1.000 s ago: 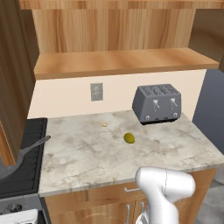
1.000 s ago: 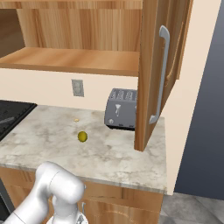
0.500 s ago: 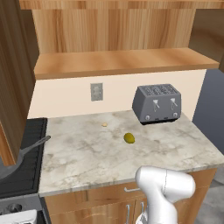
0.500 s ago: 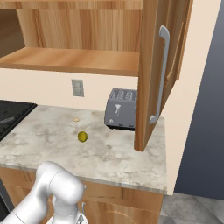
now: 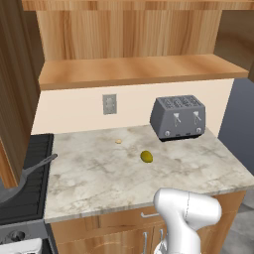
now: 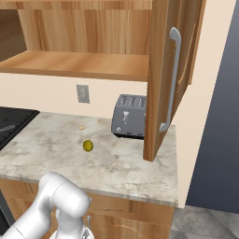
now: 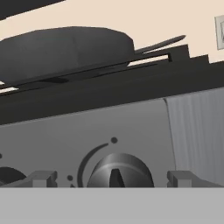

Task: Pick the pan from the cabinet and place it on the stove. Then turn on the stove burner for the pan.

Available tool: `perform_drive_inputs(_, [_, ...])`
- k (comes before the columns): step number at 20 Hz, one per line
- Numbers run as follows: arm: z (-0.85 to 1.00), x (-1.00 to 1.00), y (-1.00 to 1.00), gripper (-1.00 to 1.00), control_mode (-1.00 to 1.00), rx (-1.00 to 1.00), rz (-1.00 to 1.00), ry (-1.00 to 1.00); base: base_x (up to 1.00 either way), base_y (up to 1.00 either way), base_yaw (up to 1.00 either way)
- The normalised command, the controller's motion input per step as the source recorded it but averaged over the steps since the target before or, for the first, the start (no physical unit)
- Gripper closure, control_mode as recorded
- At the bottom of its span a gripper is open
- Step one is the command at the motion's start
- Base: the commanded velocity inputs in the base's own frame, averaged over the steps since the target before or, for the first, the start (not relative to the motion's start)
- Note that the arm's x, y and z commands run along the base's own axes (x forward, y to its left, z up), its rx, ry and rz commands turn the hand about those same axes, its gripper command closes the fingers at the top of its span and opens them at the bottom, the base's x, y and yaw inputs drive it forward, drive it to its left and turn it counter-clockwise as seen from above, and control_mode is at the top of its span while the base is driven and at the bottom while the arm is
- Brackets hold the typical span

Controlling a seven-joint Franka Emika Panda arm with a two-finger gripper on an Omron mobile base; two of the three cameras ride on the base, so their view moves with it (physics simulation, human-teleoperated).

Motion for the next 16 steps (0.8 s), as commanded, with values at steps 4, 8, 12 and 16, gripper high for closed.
perform_drive_inputs(4, [-0.09,0.01,0.00,1.00,-1.00,0.00,0.00,0.00,0.00,0.00,0.00])
perform_drive_inputs(8, [-0.06,0.07,0.00,1.00,-1.00,0.00,0.00,0.00,0.00,0.00,0.00])
perform_drive_inputs(12, [-0.04,0.06,0.00,1.00,-1.00,0.00,0.00,0.00,0.00,0.00,0.00])
perform_drive_inputs(16, [-0.02,0.01,0.00,1.00,-1.00,0.00,0.00,0.00,0.00,0.00,0.00])
